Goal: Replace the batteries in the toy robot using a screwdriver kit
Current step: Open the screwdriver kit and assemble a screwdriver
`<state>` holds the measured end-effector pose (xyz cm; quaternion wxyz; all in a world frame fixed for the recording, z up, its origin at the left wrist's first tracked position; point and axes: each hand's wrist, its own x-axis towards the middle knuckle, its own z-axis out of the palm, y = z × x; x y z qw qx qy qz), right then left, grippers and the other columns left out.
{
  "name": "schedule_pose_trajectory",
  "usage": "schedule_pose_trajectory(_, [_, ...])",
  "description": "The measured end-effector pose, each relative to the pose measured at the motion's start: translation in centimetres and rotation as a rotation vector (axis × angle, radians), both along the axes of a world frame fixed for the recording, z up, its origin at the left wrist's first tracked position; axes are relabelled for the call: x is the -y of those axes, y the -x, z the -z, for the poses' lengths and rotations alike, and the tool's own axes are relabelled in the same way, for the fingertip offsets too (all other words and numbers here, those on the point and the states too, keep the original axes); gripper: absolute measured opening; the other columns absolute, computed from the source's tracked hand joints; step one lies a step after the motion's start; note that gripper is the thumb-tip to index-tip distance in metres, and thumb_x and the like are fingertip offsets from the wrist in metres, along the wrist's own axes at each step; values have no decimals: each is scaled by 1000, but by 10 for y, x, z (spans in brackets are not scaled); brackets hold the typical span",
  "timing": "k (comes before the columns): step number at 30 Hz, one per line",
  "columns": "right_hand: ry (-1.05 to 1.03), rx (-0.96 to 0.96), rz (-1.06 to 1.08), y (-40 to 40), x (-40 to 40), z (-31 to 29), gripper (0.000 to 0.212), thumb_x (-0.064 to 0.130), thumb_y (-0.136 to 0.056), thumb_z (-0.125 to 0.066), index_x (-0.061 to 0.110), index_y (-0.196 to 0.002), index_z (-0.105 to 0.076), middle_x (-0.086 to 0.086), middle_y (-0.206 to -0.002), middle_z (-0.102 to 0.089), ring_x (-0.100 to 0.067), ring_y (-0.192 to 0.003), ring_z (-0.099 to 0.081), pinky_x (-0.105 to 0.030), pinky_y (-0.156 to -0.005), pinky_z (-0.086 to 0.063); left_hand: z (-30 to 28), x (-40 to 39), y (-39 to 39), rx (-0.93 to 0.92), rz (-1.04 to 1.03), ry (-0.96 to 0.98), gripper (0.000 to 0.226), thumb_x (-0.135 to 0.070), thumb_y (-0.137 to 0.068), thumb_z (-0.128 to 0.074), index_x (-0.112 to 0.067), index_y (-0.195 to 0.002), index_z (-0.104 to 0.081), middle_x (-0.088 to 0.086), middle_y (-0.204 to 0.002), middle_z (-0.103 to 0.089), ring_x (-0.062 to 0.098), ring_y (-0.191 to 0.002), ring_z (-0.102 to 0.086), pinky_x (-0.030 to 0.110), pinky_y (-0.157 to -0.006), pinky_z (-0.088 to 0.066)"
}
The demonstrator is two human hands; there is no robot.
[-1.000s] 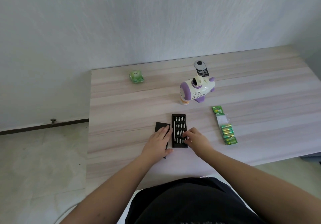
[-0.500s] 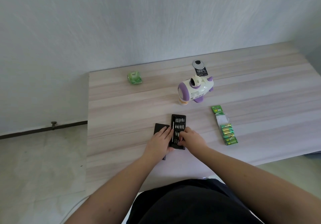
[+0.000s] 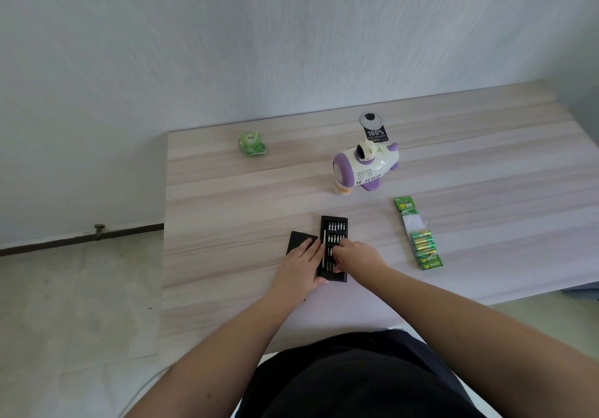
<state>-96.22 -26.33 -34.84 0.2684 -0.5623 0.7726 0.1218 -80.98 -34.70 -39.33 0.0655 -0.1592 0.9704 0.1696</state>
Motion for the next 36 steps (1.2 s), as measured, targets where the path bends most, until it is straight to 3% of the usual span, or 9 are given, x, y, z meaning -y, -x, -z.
schedule_pose_trajectory(7, [-78,-34,-42,-4,9,-8,29,27,-89,-62,7,-111,-60,-12,-113,-59,-31,-99,-63,-35,-76,-48,-3,-4,-4,13,-42,14,84,-47,-76,-72,-8,-144,-42,6,-150,-42,24,-140,-38,38,-109,-37])
schedule_pose_trajectory(14, [23,104,120,-2,-5,-4,27,27,-89,-64,9,-108,-61,-10,-118,-52,-31,-103,-59,-37,-84,-48,3,-5,-4,12,-17,57,90,-60,-52,-84,-11,-125,-63,3,-129,-64,20,-118,-61,33,-88,-54])
schedule_pose_trajectory(20, [152,351,508,3,-22,8,26,32,-80,-74,17,-93,-58,-2,-99,-49,-21,-90,-55,-31,-79,-45,4,-14,-4,-6,-72,63,86,-57,-63,-79,-10,-131,-58,5,-136,-58,22,-125,-55,34,-93,-52])
schedule_pose_trajectory(24, [118,364,508,3,-23,9,35,32,-75,-78,17,-89,-50,0,-98,-46,-19,-84,-50,-30,-74,-43,0,-21,-3,4,-100,71,86,-55,-62,-81,-9,-131,-58,5,-135,-59,23,-124,-56,35,-93,-52])
schedule_pose_trajectory(36, [149,408,505,16,-15,18,24,27,-80,-74,17,-83,-52,-3,-91,-55,-18,-77,-51,-23,-54,-32,-3,-30,2,24,-160,122,86,-57,-62,-81,-9,-130,-59,5,-135,-59,21,-124,-56,33,-95,-51])
